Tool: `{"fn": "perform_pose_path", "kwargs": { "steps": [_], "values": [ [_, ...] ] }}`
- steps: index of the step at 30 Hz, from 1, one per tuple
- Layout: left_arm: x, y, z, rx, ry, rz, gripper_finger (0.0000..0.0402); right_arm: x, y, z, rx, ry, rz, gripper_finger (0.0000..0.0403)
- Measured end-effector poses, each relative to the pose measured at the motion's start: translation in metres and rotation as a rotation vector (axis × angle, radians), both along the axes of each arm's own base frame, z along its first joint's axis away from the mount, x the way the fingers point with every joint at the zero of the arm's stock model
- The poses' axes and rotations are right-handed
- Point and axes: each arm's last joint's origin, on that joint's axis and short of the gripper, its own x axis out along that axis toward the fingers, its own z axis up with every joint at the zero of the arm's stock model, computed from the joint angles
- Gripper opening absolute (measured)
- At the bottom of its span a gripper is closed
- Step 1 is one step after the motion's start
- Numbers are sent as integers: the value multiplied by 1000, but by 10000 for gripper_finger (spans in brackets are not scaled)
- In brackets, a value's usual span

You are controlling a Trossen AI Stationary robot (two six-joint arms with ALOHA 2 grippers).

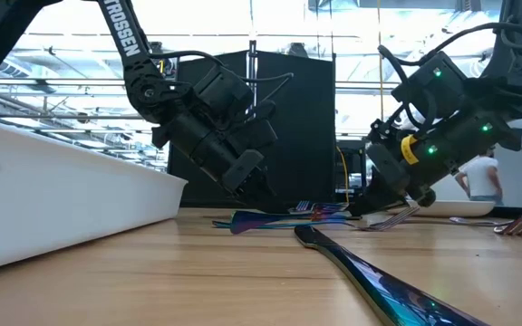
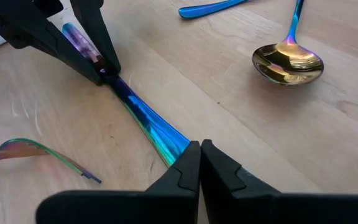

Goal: Sort silverware
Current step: Put the top right iridescent knife into the cutlery tray

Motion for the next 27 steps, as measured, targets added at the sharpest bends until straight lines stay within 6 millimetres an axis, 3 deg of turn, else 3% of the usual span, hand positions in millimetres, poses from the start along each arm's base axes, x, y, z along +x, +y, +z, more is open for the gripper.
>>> {"fn": "perform_pose_path", "kwargs": {
  "steps": [19, 27],
  "values": [
    [-2, 0, -3, -5, 32, -1, 76, 3, 2, 3, 46, -51, 68, 0],
    [-3, 0, -3, -9, 38, -4, 38, 5, 3, 9, 29, -82, 109, 0]
  ]
}}
